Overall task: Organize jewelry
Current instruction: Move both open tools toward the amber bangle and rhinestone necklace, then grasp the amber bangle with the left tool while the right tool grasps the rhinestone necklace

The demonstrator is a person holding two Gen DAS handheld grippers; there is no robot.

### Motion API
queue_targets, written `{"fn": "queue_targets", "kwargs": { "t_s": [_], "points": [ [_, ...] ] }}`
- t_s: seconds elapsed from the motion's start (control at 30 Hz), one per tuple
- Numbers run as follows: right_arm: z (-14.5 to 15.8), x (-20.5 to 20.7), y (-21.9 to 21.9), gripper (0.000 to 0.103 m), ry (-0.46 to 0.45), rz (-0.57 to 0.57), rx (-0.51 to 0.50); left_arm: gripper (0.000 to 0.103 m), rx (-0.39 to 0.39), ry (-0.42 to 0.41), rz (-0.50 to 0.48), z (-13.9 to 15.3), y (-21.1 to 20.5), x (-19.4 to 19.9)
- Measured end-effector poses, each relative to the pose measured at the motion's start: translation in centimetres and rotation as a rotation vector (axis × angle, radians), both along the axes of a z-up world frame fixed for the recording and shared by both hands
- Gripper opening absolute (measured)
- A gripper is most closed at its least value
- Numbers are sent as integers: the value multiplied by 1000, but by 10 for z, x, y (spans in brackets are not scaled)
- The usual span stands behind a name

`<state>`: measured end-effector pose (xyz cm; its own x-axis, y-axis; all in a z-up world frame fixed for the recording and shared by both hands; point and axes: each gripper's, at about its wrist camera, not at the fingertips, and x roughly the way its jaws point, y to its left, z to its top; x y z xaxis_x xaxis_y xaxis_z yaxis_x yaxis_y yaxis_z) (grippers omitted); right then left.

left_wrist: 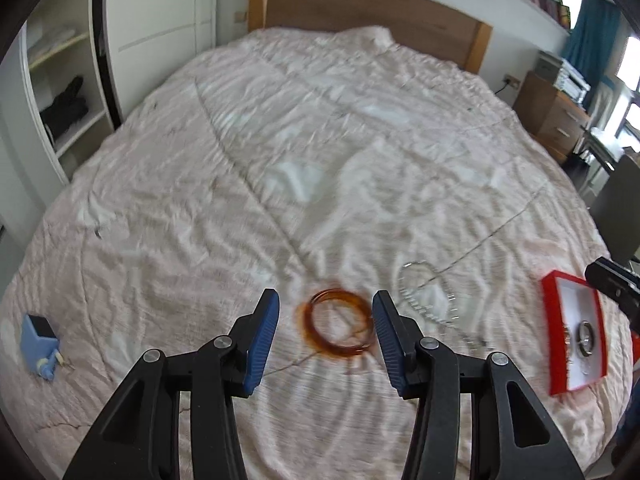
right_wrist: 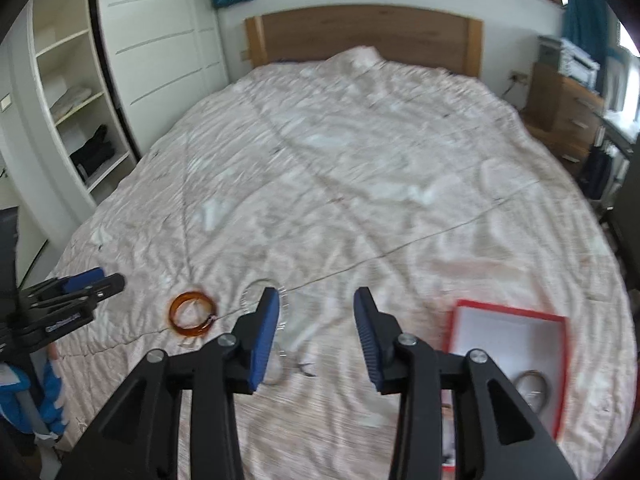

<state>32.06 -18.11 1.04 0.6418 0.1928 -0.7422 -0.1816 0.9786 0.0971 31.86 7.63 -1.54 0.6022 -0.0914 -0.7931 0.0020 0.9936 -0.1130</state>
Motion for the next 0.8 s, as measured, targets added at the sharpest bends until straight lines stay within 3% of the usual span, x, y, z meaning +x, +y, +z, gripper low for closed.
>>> {"fn": "queue_targets", "kwargs": {
  "t_s": [0.2, 0.4, 0.57, 0.8],
  "points": [
    [-61, 26, 35, 37, 105, 68, 14, 48, -15, 83, 28, -57, 13, 24],
    [-122, 44, 51, 38, 212, 87, 31, 48, -8, 139, 25, -95, 13, 41],
    [-150, 52, 52, 38, 253, 86, 40, 48, 13, 147, 24, -114, 10, 45],
    [-165, 56, 56, 37, 236, 100, 36, 47, 46, 133, 32, -124, 6, 47]
  ]
}}
